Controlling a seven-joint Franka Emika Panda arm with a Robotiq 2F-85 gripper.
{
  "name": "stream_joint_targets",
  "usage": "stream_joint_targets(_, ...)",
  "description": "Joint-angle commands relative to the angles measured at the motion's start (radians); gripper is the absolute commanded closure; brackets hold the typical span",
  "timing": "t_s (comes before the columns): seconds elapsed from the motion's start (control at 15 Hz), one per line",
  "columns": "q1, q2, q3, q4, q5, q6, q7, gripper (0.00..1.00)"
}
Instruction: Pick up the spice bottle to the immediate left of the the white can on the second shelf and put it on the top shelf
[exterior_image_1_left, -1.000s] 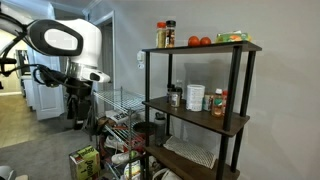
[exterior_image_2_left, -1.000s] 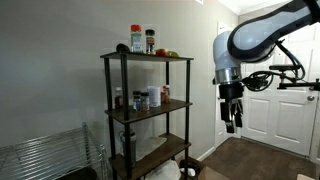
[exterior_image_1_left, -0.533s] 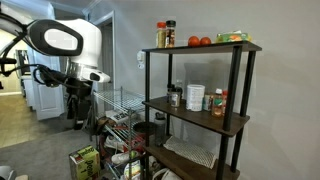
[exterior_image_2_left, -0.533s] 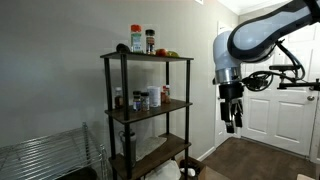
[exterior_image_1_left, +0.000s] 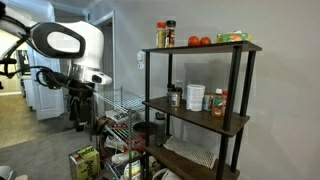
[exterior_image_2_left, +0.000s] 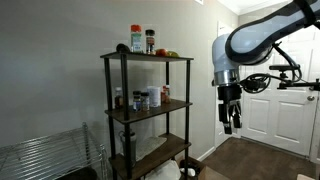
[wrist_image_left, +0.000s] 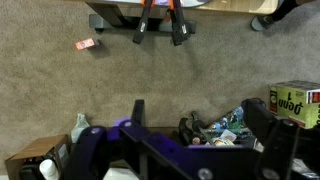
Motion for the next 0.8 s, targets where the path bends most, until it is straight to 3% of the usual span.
stream_joint_targets(0.0, -0.028, 0.113, -0.019, 0.015, -0.008, 0.126, -0.060, 0.00)
stream_joint_targets(0.33, -0.030, 0.274, -0.075, 0.059, 0.025, 0.356, -0.159, 0.00)
stream_joint_targets(0.73, -0.021, 0.385, -0.123, 0.105, 0.110, 0.474, -0.286, 0.00)
